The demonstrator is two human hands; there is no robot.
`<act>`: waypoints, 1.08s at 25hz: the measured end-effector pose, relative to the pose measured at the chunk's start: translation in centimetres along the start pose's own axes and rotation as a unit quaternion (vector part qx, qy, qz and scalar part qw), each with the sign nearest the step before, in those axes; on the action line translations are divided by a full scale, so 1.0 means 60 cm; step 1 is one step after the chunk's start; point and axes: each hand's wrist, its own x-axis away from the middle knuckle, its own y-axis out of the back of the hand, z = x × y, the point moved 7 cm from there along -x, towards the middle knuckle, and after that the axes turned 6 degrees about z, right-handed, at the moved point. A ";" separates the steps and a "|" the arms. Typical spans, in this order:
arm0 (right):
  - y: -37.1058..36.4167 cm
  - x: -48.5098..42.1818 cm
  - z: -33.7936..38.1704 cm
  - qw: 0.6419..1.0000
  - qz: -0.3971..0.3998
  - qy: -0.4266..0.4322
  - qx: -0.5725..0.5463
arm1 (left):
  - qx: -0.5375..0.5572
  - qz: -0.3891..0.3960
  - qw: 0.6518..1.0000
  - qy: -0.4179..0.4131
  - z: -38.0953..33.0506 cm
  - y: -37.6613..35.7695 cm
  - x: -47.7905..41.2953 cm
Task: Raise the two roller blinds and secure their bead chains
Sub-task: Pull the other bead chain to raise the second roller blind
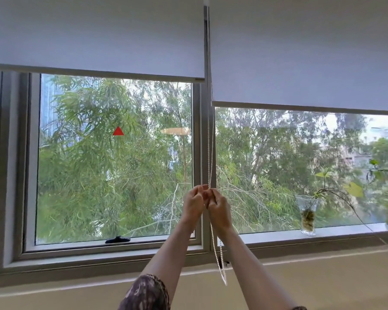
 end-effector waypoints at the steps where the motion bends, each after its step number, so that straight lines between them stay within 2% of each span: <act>1: -0.001 0.003 -0.005 1.000 -0.001 0.000 0.010 | 0.020 -0.010 1.000 0.003 -0.010 -0.001 -0.005; 6: -0.010 0.034 -0.028 1.000 0.017 0.003 0.018 | -0.019 -0.025 0.999 -0.009 -0.058 -0.017 -0.037; 13: -0.013 0.065 -0.069 0.997 0.059 -0.013 0.043 | 0.040 -0.073 0.997 0.002 -0.041 -0.015 -0.043; 18: -0.022 0.078 -0.109 0.980 0.139 -0.123 -0.073 | 0.010 -0.076 0.997 0.011 -0.006 -0.006 -0.014; 23: 0.001 0.021 -0.083 0.981 0.081 -0.136 -0.116 | -0.027 -0.075 0.996 0.031 0.028 0.005 0.013; 27: 0.008 -0.046 0.004 0.987 0.052 -0.092 -0.121 | -0.071 -0.081 0.994 0.027 0.062 0.002 0.042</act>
